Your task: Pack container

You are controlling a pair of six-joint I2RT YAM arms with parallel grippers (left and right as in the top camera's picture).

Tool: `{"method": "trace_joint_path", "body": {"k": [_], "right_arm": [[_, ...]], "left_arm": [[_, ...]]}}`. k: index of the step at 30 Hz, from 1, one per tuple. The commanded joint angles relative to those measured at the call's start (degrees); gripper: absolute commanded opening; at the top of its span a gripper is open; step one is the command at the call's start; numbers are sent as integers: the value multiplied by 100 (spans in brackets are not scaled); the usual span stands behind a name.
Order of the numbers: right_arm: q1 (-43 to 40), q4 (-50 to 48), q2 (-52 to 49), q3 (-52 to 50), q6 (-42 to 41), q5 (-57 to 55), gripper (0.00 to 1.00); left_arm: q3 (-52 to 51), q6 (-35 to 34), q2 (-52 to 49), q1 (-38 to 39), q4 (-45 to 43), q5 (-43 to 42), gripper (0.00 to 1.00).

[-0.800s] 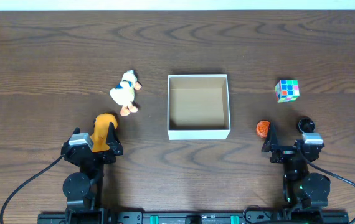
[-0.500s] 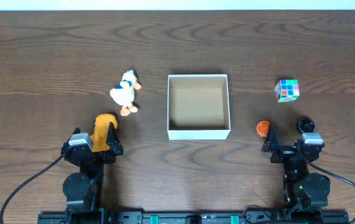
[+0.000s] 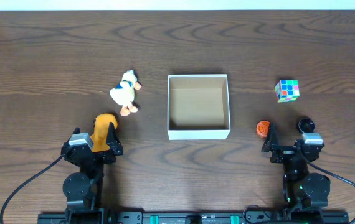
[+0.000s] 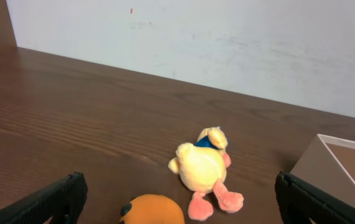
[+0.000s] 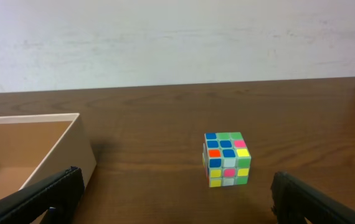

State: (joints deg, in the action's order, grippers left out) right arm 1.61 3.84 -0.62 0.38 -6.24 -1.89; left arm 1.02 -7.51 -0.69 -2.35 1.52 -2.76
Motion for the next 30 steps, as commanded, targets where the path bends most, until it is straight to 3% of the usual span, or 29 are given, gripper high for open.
{"method": "trace_joint_path", "body": {"k": [1,16,21,26,30], "right_arm": [[-44,20,24,-7,79,7,99],[-46,22,24,-7,63,-96,99],[-48,24,20,17,-667,236,99],[-63,247,-271,592,-542,275,99],[-192,496,-1252,1613,-195,219,99]], "left_arm": [[-79,-9,35,17,251,179,98],[-79,-9,33,17,245,199,98],[-55,-157,-33,13,254,197,98],[636,-369,-538,13,278,199,98],[1753,-118,-1624,13,640,199,98]]}}
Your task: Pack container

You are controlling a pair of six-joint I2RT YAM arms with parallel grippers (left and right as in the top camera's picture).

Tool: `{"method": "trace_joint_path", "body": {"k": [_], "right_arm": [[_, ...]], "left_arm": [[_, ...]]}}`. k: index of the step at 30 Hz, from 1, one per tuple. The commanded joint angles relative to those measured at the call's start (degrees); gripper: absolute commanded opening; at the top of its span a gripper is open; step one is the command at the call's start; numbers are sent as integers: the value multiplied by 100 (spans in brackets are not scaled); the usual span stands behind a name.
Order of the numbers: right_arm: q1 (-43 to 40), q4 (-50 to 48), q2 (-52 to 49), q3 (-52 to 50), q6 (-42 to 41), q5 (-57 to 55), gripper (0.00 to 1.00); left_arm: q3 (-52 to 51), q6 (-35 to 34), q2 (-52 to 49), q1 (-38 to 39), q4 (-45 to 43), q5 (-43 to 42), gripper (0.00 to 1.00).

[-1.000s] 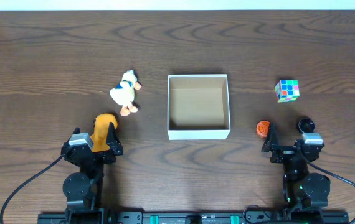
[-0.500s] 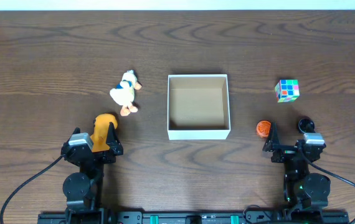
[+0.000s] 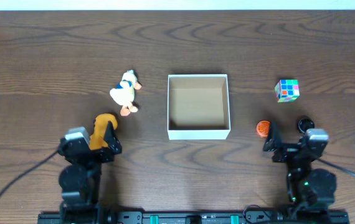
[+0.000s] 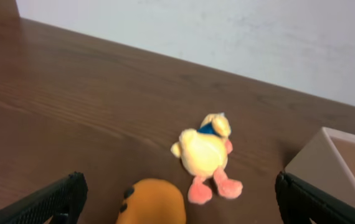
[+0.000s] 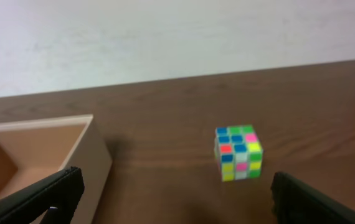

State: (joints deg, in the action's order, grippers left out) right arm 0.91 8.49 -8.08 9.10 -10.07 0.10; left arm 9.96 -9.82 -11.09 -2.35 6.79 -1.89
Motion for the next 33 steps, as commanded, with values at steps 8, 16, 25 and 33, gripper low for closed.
{"method": "trace_joint_path", "body": {"k": [8,16,25,33], "right_arm": [[-535,2597,-4068,4295,529,188,99],[-953,5519,-7396,7851,1279,188,99],[-953,5342,-9265,8697,1493,-94,99],[-953,5342,-10539,8697,1508,-181,99]], "left_arm": [[3731,271,-3471,11,2083,153,98],[5427,267,-5180,11,3825,149,98],[5436,269,-5333,11,3840,153,98],[5436,269,-5333,13,3840,153,98]]}}
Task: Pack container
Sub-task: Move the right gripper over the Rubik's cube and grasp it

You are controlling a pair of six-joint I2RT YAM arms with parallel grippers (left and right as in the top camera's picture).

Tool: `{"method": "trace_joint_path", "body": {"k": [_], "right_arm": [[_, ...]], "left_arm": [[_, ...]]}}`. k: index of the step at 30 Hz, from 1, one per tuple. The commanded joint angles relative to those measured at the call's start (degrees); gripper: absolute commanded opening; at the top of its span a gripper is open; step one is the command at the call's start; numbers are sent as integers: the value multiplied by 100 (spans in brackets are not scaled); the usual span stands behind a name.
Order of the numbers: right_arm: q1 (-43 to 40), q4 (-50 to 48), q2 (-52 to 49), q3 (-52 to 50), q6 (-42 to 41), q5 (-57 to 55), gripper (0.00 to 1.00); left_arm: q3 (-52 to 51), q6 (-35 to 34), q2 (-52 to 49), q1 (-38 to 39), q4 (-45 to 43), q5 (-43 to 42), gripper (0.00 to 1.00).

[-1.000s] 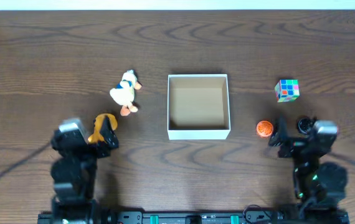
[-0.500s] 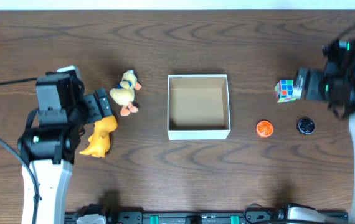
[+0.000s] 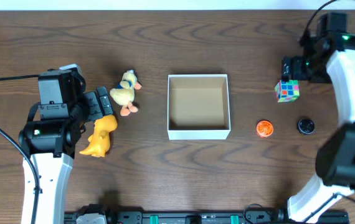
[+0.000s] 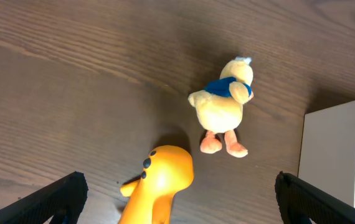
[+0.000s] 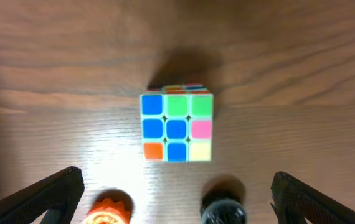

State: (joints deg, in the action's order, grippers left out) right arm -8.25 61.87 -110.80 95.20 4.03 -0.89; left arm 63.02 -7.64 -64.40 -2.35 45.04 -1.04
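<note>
An open white box (image 3: 198, 132) stands mid-table with nothing showing inside. Left of it are a yellow duck plush (image 3: 126, 92) (image 4: 223, 106) and an orange toy animal (image 3: 99, 135) (image 4: 156, 183) lying on its side. My left gripper (image 3: 103, 103) (image 4: 177, 208) hovers open above these two, its fingertips (image 4: 50, 198) spread wide. To the right lie a colour cube (image 3: 288, 89) (image 5: 176, 126), an orange knob (image 3: 264, 128) (image 5: 106, 211) and a black knob (image 3: 306, 126) (image 5: 224, 210). My right gripper (image 3: 296, 67) (image 5: 177, 205) is open above the cube.
The box's left wall (image 4: 336, 155) shows at the right edge of the left wrist view. The right arm (image 3: 352, 112) reaches along the table's right side. Dark wooden tabletop (image 3: 196, 37) lies behind the box.
Both arms have left their low pose at the front edge. The left gripper now looks down over the duck and orange toy, the right over the cube. Both stay open.
Both grippers sat low near the front edge, open, looking across the table at the duck and the cube. A second later they were slightly raised and tilted. Now each is high above its side's objects, looking down; no object has been taken.
</note>
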Motion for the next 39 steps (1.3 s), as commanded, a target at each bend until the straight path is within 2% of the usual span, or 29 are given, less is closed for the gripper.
{"method": "trace_joint_path", "body": {"k": [1,17,21,26,32,39], "right_arm": [[-37,-31,-398,87,98,-83,99],[-37,-234,-1357,85,354,-59,99],[-37,-249,-1357,85,352,-59,85],[-37,-208,-1357,83,352,-59,62],[-37,-160,-1357,79,354,-59,52],[-31,-107,-1357,81,348,-57,33]], "left_arm": [[129,50,-2,13,13,66,98],[129,50,-2,13,11,66,98],[129,50,-2,13,11,66,98],[129,50,-2,13,15,66,98],[129,48,-2,13,15,66,98],[129,48,-2,13,13,66,98]]}}
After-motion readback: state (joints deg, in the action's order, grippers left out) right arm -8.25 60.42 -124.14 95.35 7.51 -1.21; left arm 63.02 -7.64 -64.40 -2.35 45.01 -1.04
